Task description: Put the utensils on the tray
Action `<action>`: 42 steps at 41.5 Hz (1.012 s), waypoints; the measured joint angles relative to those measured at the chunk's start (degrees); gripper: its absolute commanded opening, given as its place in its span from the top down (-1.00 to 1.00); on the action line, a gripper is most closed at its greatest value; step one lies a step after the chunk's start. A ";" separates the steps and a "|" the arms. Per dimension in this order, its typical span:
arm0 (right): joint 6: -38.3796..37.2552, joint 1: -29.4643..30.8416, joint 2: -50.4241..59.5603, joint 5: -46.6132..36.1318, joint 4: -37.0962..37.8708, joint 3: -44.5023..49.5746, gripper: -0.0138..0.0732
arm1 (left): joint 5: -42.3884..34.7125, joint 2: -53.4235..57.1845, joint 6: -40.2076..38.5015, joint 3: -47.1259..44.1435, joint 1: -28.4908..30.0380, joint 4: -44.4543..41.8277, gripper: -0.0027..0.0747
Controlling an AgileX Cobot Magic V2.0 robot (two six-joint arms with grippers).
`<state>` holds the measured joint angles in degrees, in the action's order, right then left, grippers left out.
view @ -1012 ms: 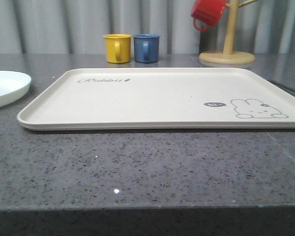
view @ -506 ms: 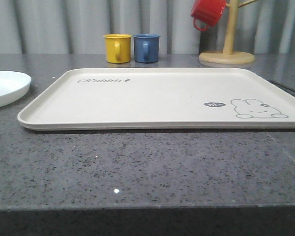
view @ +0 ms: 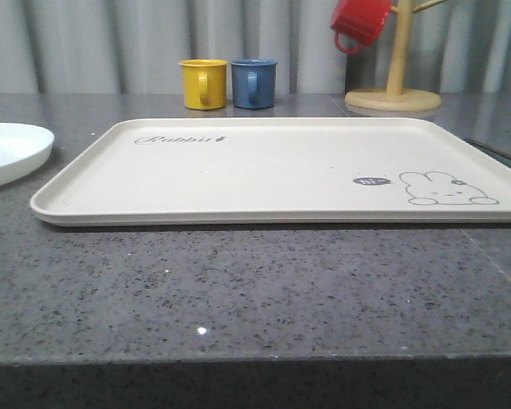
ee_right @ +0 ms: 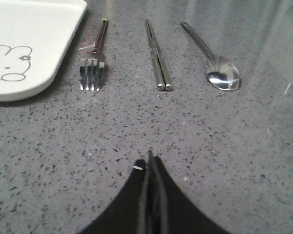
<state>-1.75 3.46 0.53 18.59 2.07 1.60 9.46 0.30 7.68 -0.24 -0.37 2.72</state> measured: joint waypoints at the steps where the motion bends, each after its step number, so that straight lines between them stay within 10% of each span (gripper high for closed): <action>1: 0.00 0.00 0.00 0.00 0.00 0.00 0.82 | 0.00 0.00 0.00 0.00 0.00 0.00 0.98; 42: 0.00 0.00 0.00 -9.12 -4.20 -2.97 0.82 | -9.46 0.00 0.00 3.72 0.00 0.11 0.98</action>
<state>-1.75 3.46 0.53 9.48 -2.13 -1.37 0.00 0.30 7.68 3.48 -0.37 2.82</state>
